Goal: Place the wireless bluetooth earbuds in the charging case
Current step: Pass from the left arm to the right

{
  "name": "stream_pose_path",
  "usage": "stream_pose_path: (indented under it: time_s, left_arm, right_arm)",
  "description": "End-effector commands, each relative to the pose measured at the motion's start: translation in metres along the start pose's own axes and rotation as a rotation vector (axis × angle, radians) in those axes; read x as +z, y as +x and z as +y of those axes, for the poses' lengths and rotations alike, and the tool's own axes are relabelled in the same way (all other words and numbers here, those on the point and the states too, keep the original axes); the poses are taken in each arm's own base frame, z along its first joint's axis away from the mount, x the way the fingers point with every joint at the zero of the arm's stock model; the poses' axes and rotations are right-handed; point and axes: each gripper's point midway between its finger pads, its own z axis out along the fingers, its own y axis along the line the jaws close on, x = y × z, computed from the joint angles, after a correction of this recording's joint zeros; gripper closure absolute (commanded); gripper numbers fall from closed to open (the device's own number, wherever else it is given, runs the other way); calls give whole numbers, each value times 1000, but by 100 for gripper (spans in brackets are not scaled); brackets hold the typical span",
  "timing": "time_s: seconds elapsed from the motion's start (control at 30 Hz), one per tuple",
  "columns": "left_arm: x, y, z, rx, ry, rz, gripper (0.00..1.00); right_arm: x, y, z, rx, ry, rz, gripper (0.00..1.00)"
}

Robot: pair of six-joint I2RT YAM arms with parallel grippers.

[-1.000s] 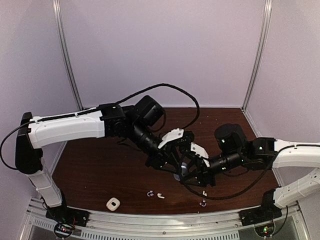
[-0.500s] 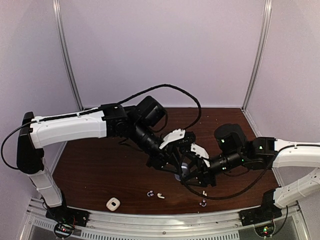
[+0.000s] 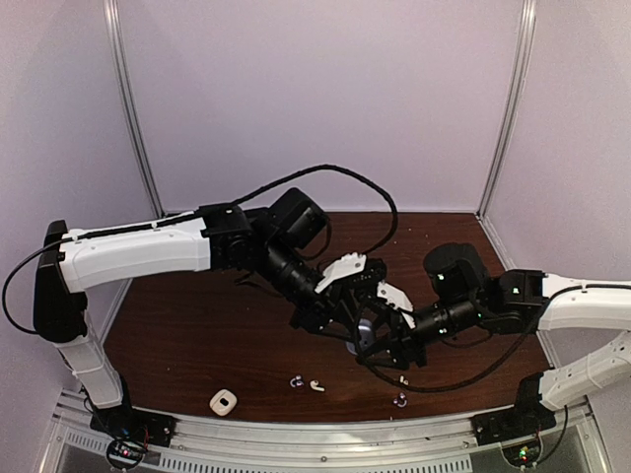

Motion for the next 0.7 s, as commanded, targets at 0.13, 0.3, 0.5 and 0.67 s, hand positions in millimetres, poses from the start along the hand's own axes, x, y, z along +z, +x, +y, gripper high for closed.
stream_pose_path:
  time_s: [0.13,0.3,0.5,0.67]
  left_arm:
    - [0,0,0,1,-16,5,100]
    - [-5,-5,1,3,-22,-19,100]
    - [-9,-4,3,8,-31,-23,100]
    - [-10,-5,3,15,-34,-30,100]
  right_arm:
    - [-29,-56,9,-99,19,-228,58]
    - [-30,-52,11,-99,8,-218,59]
    - [-35,-50,13,-99,10,-225,58]
    - [-40,-56,16,-94,3,-263,63]
